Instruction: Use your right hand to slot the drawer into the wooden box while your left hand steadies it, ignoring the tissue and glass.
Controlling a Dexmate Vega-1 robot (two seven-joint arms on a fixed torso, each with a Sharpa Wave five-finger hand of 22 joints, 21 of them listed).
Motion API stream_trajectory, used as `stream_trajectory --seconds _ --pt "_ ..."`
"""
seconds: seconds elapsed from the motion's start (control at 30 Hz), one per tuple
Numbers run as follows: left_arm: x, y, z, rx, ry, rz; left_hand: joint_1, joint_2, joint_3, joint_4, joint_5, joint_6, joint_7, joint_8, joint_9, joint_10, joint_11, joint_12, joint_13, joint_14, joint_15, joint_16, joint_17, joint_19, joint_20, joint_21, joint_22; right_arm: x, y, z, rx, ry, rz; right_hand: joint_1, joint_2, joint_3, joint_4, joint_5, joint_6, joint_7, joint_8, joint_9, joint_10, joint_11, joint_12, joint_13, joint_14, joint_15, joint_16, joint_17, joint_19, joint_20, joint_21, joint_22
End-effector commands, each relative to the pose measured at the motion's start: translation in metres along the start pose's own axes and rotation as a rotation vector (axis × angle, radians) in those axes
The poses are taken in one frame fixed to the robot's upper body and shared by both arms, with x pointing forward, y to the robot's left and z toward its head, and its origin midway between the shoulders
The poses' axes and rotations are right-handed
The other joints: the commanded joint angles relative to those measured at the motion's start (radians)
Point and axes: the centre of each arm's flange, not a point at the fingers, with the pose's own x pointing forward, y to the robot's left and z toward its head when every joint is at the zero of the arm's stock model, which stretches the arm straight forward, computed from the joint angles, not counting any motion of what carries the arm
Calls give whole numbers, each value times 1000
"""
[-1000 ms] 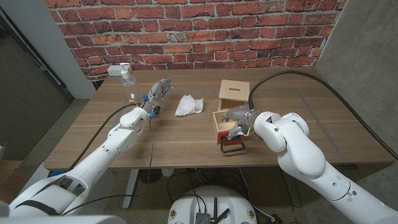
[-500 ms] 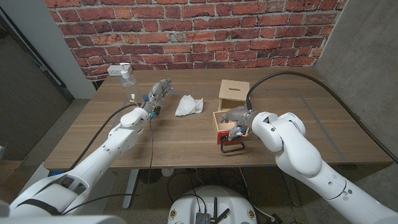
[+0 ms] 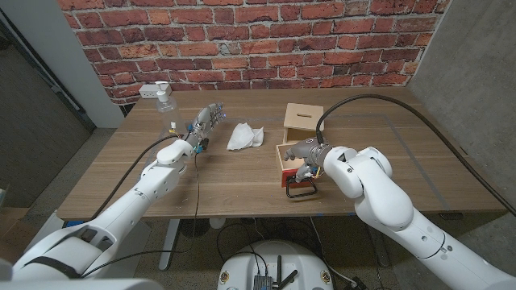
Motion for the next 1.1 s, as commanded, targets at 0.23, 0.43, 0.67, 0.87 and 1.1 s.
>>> stream_trajectory --seconds 0.23,0.43,0.67,0.87,1.1 --pt "1 -3 -5 -10 13 -6 -10 66 7 -2 -1 8 1 1 2 12 4 7 5 15 0 4 2 6 -44 4 4 5 3 1 -14 -5 -1 21 14 9 5 -4 31 1 1 1 20 -3 -6 5 40 -165 10 -1 49 -41 19 5" --pt "1 -4 -7 -14 14 -6 -11 66 8 -2 -1 8 1 2 2 13 7 7 5 15 1 4 2 6 -44 4 4 6 4 1 -17 -12 3 33 22 6 5 -6 50 2 2 0 31 -9 -9 7 48 -167 15 1 125 -82 39 9" --pt "1 -4 -9 -18 19 -3 -11 67 9 -2 -1 9 2 2 2 15 8 7 6 16 1 3 2 7 -44 4 4 7 4 0 -9 -17 18 39 30 1 7 -6 55 0 -2 0 32 -7 -13 9 32 -147 10 3 190 -105 58 13" --pt "1 -5 -9 -17 23 0 -11 67 11 -2 -1 10 3 2 2 15 4 7 6 17 2 3 2 11 -44 6 4 7 3 -1 -8 -11 20 43 37 -1 8 -5 63 2 -2 0 32 -5 -15 9 29 -141 8 1 225 -111 68 13" --pt "2 -5 -11 -24 24 -3 -11 68 13 -3 -1 10 3 2 2 15 5 6 6 17 1 2 2 15 -45 7 4 9 2 -3 -11 -10 23 44 45 -5 10 -4 70 2 -3 0 37 -2 -15 11 36 -138 11 1 274 -117 82 14"
